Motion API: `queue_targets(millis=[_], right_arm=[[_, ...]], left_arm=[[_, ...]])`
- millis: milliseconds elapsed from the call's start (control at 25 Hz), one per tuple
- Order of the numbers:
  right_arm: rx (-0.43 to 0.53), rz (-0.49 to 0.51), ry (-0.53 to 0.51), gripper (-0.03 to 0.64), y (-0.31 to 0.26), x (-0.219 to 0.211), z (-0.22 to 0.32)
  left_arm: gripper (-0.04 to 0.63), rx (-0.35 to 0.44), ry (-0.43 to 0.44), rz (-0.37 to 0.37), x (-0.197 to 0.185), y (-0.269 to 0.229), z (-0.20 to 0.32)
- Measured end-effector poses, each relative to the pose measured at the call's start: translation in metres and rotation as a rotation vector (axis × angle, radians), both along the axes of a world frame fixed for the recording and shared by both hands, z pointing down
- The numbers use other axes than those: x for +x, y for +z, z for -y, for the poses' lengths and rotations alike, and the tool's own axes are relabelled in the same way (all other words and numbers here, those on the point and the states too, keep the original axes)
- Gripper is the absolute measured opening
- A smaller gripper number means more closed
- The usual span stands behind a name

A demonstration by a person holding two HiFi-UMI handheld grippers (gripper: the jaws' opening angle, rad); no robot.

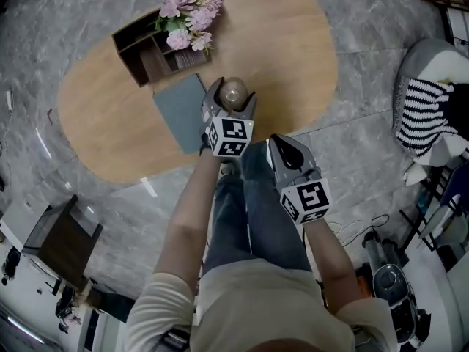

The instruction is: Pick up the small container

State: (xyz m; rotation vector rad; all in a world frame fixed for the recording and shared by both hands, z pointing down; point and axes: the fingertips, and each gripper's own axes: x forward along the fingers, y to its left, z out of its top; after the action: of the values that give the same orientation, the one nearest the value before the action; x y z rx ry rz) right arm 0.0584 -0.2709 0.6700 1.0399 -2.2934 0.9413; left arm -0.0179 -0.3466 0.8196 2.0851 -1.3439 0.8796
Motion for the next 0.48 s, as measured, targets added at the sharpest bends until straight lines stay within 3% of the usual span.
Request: queue_targets(millis=[200, 480], right_arm=[[-0.006, 0.008, 0.008, -0.002, 0.0016, 0.0004, 0.0056], [-0.005, 0.01, -0.006, -0.002, -0.0041, -0.0001, 0.0048]], left_arm=[[0.342, 0.006, -0.031, 0.053, -0.0054, 0.0021, 0.0017], [0.341, -0.045, -0.04, 0.009, -0.0092, 0.0017, -0.0006]])
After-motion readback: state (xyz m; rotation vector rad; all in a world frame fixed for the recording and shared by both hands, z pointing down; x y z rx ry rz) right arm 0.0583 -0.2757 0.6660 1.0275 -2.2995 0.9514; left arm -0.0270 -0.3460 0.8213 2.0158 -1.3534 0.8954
